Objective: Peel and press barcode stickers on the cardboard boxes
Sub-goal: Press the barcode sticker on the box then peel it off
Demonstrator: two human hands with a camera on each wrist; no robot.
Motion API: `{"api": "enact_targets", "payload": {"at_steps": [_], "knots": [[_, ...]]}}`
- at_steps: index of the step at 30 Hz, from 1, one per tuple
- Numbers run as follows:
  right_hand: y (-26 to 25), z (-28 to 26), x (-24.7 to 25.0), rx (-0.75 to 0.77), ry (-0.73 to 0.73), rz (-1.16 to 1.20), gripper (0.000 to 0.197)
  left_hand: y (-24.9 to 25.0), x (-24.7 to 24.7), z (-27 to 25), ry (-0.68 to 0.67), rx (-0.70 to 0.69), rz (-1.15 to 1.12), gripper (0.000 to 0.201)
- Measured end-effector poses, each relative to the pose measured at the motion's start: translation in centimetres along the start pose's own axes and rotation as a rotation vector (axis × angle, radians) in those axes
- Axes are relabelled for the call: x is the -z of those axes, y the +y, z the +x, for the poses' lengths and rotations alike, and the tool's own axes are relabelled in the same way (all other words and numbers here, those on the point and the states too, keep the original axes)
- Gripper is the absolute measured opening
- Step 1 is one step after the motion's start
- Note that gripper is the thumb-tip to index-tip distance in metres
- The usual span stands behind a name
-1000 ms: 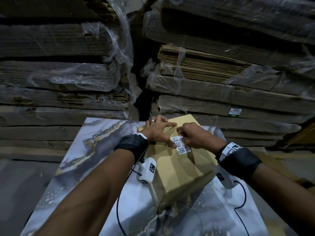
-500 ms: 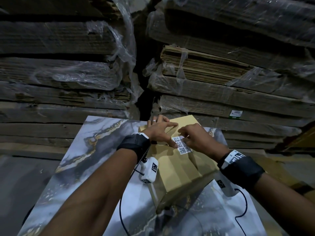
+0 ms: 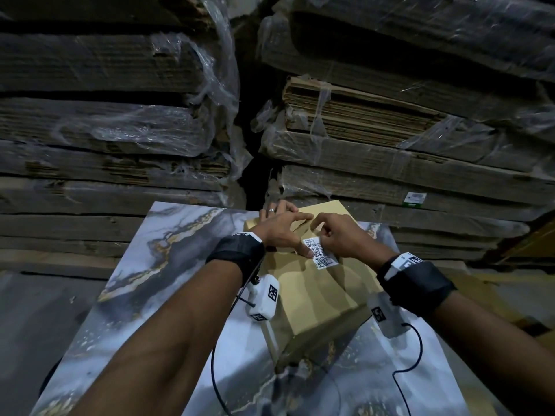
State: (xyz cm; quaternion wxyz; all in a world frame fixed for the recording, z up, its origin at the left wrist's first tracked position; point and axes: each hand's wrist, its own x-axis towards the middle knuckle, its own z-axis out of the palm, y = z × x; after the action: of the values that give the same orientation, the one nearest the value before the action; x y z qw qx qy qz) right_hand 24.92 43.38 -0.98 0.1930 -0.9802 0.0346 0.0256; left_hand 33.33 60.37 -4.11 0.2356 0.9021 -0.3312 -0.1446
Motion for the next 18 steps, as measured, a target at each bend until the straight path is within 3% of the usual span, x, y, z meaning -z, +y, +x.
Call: {"api": "enact_targets", "payload": {"at_steps": [5,10,14,18], "knots": [[0.6,-0.8,-0.6,0.111,0.09,-0.012,0.046,0.0,0.0,0.0,0.007,-0.005,-0.004,0.099],[0.5,-1.2,-0.7,0.095,0.17,-0.008,0.034,0.1,0.1,0.0,-0.002,0.006,-0.02,0.101],[0.2,-1.3,-0.9,0.092,0.171,-0.08,0.035,-0.1,0.0,0.0,-0.007,0.001,-0.032,0.102],[-0.1,-1.0,-0.8,0.181,0.131,-0.26,0.04,0.1,0.2,-0.2,-0.019,-0.004,-0.062,0.1]]}}
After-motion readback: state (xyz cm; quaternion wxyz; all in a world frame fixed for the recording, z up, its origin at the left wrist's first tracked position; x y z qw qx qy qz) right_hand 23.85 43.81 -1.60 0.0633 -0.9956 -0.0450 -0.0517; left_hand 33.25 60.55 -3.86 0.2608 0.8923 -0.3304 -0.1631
